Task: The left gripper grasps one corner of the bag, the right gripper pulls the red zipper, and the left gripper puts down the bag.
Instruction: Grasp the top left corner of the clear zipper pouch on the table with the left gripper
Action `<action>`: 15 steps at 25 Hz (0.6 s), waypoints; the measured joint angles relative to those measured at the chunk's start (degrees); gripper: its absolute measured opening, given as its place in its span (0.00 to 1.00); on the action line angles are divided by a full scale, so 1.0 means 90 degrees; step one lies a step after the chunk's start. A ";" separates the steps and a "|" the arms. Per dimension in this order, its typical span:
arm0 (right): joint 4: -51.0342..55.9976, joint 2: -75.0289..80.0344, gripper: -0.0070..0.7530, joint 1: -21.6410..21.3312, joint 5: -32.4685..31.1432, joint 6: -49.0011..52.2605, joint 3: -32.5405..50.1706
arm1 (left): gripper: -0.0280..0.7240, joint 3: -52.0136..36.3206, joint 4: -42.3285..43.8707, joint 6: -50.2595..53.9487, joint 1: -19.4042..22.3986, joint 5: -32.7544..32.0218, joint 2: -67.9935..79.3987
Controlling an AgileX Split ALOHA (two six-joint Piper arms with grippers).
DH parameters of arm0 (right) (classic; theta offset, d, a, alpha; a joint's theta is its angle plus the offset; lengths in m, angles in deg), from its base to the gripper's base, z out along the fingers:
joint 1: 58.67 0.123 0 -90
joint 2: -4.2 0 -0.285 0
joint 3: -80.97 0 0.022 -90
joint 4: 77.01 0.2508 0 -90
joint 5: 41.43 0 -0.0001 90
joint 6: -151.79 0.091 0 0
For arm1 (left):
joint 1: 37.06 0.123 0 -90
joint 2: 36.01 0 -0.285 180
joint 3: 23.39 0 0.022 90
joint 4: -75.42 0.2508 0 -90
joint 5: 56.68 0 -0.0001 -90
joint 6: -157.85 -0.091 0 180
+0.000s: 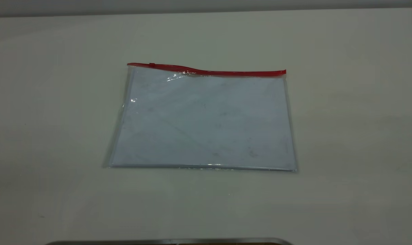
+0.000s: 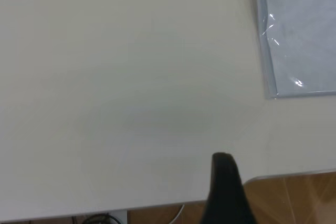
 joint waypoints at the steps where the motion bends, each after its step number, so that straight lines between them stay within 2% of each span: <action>1: 0.0000 0.0000 0.75 0.0000 0.0000 0.0000 0.0000 | 0.82 0.0000 0.0000 0.0000 0.0000 0.0000 0.0000; 15: 0.0082 0.0000 0.75 0.0006 0.0000 0.0000 0.0000 | 0.82 0.0000 0.0000 0.0007 0.0000 0.0000 0.0000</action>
